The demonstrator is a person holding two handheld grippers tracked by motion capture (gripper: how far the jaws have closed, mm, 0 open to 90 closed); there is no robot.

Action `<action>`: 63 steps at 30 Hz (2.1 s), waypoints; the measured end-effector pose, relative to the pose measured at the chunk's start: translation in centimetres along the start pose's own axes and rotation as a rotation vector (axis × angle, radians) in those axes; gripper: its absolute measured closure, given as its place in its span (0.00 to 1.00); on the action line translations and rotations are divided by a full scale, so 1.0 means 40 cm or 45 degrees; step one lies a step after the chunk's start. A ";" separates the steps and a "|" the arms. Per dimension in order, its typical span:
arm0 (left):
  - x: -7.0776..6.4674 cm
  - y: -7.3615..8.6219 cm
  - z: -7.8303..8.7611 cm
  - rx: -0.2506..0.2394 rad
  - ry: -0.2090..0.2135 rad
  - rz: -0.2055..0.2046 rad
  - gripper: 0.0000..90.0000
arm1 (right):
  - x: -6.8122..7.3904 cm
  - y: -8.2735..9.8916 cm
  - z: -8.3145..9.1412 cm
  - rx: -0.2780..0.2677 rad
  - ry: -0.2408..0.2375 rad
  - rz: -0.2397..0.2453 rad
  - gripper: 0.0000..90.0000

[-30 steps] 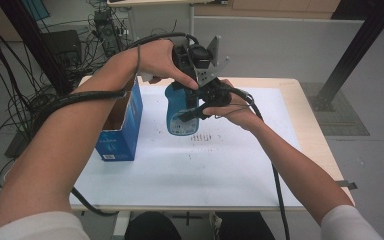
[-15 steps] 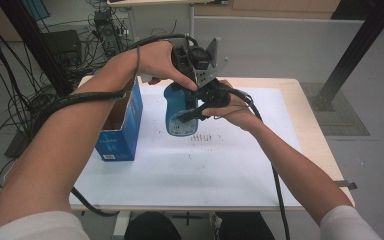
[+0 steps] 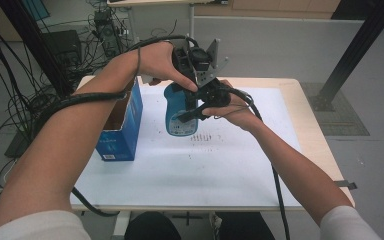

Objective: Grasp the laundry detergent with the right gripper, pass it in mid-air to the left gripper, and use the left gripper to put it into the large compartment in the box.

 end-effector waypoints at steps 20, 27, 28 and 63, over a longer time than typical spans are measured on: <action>0.000 -0.002 0.001 -0.001 -0.003 0.000 0.08 | -0.002 0.001 0.003 0.000 0.004 0.001 0.49; -0.001 -0.004 0.002 0.002 -0.003 -0.004 0.09 | 0.000 0.002 0.004 0.004 -0.001 -0.003 0.49; -0.001 -0.004 0.002 0.002 -0.003 -0.004 0.09 | 0.000 0.001 0.004 0.002 -0.003 -0.004 0.49; 0.000 -0.006 0.000 0.008 0.006 -0.027 0.34 | 0.005 0.003 0.005 0.013 -0.008 0.011 0.49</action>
Point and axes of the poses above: each handheld gripper's, and its own axes: z roughly backward along the jaws, y roughly out of its underside, x roughly to its left, the point moved 4 cm from there along -z, roughly forward along the jaws, and after that the axes turned 5 degrees about x, right-handed, at the moved point
